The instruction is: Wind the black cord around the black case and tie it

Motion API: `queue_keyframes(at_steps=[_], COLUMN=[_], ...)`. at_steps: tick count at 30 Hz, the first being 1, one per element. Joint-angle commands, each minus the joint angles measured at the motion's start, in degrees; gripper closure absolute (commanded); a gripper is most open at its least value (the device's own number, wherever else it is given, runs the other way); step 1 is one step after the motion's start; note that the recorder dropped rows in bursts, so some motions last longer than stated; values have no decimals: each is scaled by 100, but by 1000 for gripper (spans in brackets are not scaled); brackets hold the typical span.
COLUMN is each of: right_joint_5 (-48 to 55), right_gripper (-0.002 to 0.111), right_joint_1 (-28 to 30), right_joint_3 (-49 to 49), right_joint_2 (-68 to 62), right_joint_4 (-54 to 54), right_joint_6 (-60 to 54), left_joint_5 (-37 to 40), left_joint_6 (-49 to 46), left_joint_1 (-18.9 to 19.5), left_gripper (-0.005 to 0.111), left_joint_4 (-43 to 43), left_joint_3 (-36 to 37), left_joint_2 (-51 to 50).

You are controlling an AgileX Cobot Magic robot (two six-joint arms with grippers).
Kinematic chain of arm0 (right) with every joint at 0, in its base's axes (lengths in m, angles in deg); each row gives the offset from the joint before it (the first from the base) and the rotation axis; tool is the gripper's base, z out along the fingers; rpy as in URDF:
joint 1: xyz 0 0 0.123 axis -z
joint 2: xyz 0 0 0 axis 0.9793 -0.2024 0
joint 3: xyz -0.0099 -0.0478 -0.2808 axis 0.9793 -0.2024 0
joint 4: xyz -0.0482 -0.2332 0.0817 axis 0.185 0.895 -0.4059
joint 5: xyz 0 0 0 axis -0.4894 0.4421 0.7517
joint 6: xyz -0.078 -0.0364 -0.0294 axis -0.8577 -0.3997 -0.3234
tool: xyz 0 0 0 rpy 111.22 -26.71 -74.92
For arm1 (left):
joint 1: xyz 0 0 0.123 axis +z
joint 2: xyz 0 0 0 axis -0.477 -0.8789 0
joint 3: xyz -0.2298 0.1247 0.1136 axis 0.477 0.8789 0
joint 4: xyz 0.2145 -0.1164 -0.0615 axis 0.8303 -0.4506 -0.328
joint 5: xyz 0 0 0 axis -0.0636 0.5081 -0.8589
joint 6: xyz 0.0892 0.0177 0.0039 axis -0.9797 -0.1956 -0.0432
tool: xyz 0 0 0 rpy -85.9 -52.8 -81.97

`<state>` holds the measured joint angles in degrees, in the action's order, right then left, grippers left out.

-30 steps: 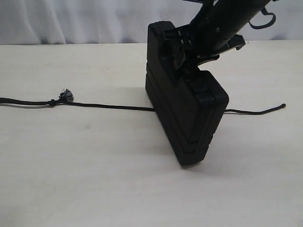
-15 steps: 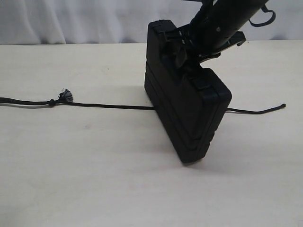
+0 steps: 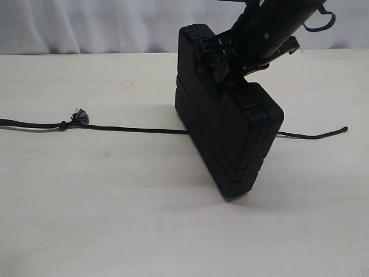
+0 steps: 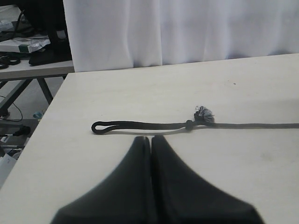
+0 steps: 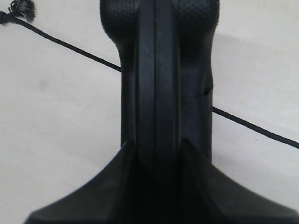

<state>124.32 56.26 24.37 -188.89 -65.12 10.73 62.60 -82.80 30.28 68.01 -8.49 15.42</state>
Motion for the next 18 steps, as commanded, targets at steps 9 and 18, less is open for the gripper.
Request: queue_keyframes(at_steps=[9,18], right_joint_5=[18,9], right_gripper=[69,72], right_joint_1=[53,53], right_joint_3=[39,238], right_joint_2=[-18,-18], right_joint_4=[174,174], right_joint_6=[-104,-234], left_joint_5=[-50,-50], left_joint_6=[-6,-6], left_joint_1=[-57,-57], left_gripper=[107,107], left_joint_4=[-21,-21], left_joint_3=[5,5], left_joint_2=[28,28])
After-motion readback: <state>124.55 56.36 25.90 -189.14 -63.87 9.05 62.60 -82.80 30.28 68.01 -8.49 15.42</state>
